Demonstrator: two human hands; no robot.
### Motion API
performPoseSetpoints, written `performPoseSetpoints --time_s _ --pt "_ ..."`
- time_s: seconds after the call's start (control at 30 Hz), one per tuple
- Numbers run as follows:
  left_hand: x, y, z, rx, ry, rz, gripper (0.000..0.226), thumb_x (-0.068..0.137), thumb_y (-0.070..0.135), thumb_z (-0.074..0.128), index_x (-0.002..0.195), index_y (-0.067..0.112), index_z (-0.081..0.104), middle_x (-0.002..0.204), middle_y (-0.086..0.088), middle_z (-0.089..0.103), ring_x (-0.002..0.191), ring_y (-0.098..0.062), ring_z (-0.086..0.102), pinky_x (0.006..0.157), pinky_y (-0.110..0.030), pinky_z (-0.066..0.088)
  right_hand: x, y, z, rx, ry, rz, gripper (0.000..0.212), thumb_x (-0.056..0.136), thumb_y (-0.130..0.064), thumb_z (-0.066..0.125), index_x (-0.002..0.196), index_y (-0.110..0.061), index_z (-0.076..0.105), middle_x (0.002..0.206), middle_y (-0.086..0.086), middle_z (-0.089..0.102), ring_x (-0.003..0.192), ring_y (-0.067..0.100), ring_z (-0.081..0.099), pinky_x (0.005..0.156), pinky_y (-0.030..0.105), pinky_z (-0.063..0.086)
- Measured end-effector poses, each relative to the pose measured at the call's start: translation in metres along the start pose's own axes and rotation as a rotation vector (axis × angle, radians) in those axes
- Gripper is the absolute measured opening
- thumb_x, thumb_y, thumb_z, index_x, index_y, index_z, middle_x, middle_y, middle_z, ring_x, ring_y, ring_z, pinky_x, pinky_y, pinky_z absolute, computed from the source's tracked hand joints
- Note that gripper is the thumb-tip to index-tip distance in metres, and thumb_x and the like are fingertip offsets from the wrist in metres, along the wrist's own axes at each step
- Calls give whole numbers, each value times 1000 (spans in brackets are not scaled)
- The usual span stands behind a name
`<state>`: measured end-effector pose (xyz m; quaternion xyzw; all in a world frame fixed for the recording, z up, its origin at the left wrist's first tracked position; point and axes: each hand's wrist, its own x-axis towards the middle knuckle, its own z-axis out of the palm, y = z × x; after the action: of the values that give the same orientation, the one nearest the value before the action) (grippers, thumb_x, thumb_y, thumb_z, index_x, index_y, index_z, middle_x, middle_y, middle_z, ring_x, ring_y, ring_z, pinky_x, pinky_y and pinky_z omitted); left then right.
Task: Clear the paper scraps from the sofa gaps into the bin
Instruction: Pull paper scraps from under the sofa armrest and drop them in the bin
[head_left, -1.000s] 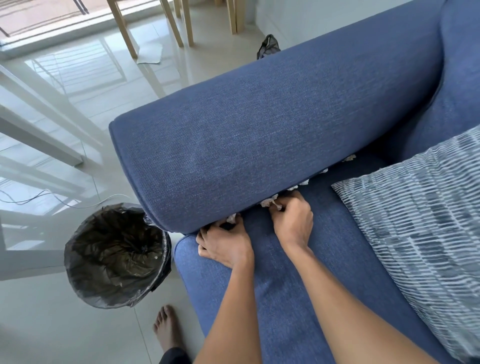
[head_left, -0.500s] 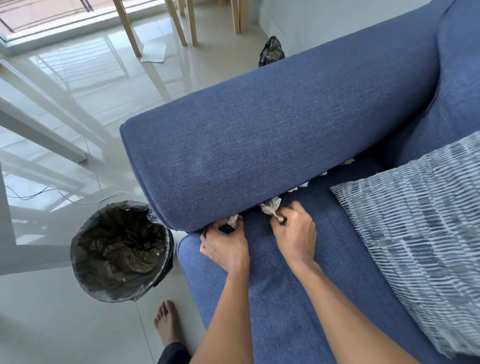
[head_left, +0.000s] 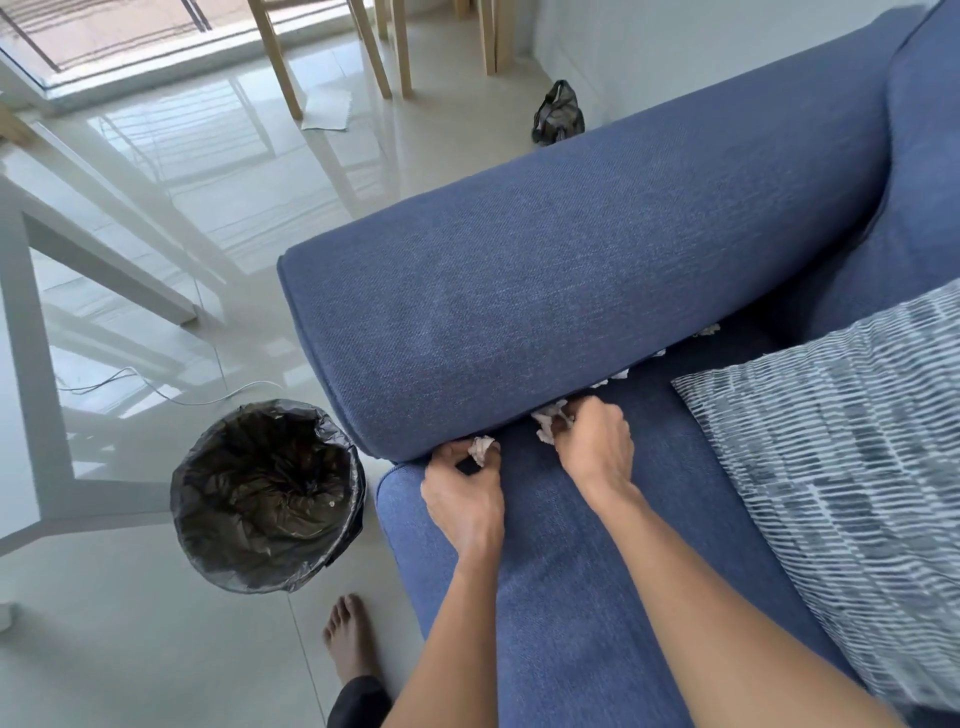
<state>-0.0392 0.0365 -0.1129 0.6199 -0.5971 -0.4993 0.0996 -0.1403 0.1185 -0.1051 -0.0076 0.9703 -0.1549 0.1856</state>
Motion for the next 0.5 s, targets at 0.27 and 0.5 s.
performPoseSetpoints --time_s 0.27,0.5 --pt "-27 11 -51 56 -149 44 19 83 30 78 75 36 62 74 17 69 64 12 64 64 -20 49 -46 4 -10 155 -20 -18 21 98 -22 61 112 -8 69 115 14 64 98 31 66 80 36 52" --pt "-24 -5 -135 110 -112 28 20 84 33 77 103 28 77 97 4 78 85 -11 74 82 -31 58 -99 -24 -15 275 -78 20 7 97 -9 48 104 -10 50 93 12 64 81 31 57 64 36 42"
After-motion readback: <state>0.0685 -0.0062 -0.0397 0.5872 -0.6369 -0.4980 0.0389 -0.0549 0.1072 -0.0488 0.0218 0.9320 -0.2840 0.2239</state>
